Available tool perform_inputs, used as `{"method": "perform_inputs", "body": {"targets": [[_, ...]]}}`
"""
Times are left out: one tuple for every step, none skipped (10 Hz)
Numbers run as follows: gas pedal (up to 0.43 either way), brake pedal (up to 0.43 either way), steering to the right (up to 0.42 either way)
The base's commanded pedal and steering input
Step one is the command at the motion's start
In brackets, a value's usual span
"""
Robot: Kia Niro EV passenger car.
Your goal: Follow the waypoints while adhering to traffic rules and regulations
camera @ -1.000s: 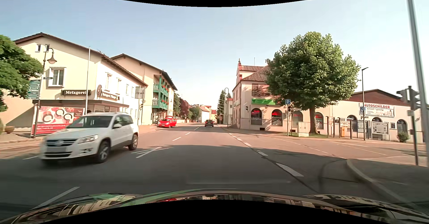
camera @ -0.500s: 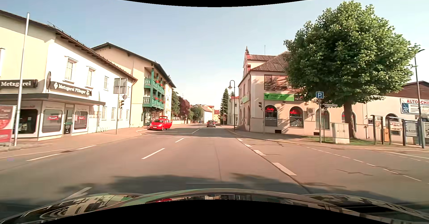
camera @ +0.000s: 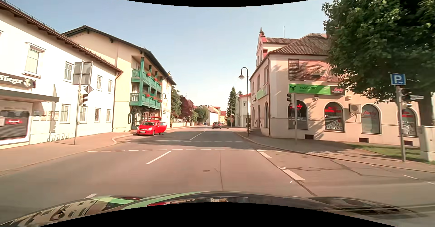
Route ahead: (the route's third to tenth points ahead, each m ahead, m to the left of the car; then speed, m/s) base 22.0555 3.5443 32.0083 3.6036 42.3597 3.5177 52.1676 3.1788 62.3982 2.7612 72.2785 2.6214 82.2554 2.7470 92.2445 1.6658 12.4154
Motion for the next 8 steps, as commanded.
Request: {"method": "perform_inputs", "body": {"targets": [[0.169, 0.0, -0.011], [0.169, 0.0, -0.01], [0.169, 0.0, -0.008], [0.169, 0.0, -0.003], [0.169, 0.0, -0.001], [0.169, 0.0, 0.0], [0.169, 0.0, 0.0], [0.169, 0.0, 0.0]]}}
